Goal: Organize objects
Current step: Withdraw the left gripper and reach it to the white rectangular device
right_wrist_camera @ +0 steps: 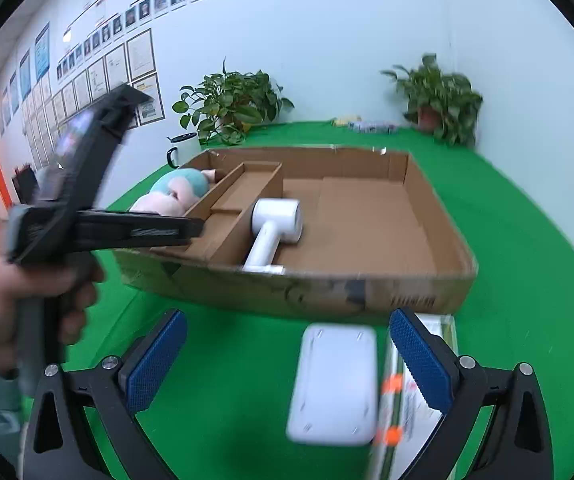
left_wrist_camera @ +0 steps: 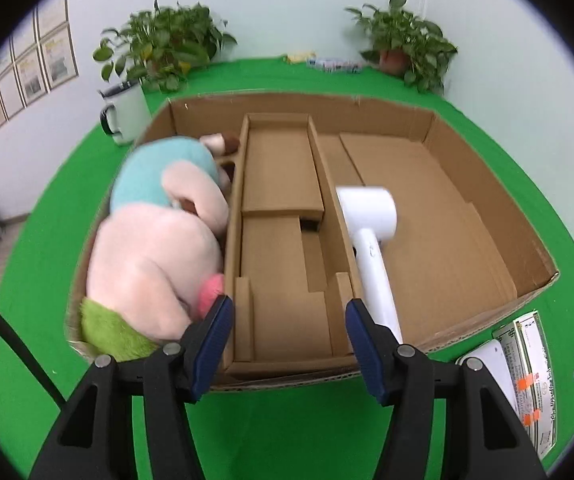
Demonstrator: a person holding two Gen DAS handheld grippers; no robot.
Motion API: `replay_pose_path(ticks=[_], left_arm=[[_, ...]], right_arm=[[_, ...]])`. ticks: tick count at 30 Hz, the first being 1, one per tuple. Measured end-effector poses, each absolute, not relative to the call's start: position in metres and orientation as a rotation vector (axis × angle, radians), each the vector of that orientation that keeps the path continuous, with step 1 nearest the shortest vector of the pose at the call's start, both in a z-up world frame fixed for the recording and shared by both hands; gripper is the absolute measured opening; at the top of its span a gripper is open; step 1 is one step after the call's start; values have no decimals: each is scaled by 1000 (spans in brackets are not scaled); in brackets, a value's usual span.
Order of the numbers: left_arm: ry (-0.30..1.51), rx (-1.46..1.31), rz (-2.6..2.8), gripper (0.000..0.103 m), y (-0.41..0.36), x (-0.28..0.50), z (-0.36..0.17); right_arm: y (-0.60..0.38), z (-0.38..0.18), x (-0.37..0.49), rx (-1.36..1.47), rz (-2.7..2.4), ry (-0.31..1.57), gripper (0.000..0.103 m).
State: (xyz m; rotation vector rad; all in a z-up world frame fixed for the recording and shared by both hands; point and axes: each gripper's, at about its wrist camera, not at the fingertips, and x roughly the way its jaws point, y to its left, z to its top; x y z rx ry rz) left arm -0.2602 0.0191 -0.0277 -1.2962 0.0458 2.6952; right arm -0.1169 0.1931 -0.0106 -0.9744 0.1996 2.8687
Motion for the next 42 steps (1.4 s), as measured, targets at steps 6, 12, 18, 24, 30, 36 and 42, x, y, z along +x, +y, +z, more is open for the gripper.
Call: replay_pose_path(ticks=[6,12,18,24,30,36,42], left_arm=[[-33,-1402,2584,56,28,-260,-33],[-6,-1319,2644,56,30,-244,-26],[25,-1072,2746,57,26,-199,10],[20,-790,2845,76,23,-141,35],[11,-724,2893,80,21,-106,14],[-74,-913,2807,80,23,-116,-26],[-69,-943,2771,80,29,-118,-39]], right_arm=[[192,-18,-98,-1014,2870,243,102],[192,-16,-89,-994,2867,231,102],[182,-10,-82,-931,2884,155,102],[169,-3,-74,-847,2914,68,102],[158,-16,-74,-895,2987,70,102],[162,-57,-93,-1091,3017,183,102],[186,-84,-110,-1195,2931,234,102]])
